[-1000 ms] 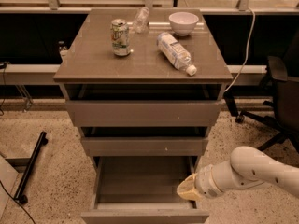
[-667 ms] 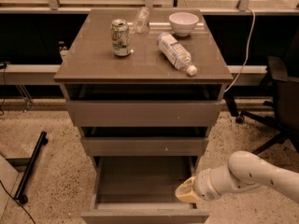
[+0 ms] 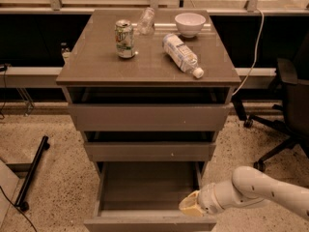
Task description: Close bottom drawer
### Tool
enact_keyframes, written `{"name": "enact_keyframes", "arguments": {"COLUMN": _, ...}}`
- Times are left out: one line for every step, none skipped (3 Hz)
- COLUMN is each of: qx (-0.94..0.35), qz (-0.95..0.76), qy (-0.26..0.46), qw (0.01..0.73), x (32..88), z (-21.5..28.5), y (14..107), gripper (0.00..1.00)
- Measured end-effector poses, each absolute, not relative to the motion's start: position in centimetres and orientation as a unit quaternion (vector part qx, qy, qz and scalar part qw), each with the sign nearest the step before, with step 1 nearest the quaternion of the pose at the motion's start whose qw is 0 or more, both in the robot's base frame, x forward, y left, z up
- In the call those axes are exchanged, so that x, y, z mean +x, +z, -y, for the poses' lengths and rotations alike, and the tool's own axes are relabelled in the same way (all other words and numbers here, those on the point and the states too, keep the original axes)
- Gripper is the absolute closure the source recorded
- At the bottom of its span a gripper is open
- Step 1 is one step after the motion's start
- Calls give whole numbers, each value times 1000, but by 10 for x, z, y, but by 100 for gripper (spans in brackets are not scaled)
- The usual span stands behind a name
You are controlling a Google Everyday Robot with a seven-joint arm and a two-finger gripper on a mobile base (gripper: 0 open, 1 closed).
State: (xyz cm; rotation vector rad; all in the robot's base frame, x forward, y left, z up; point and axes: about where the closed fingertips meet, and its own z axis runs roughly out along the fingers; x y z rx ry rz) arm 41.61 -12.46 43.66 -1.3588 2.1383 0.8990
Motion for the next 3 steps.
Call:
{"name": "enact_keyframes", "arguments": {"qx": -456, "qz": -788, "qy": 353, "qw": 212, "x": 403, "z": 122, "y": 399, "gripper": 100}}
{"name": "enact_keyframes", "arguments": {"qx": -457, "qz": -791, "qy": 349, "qw": 209, "x": 401, "z": 119, "y": 392, "gripper": 100}}
{"name": "enact_keyframes", "arguments": {"qx": -459, "qz": -791, "qy": 346, "qw": 210, "x": 398, "z": 115, "y": 374, "gripper": 100}}
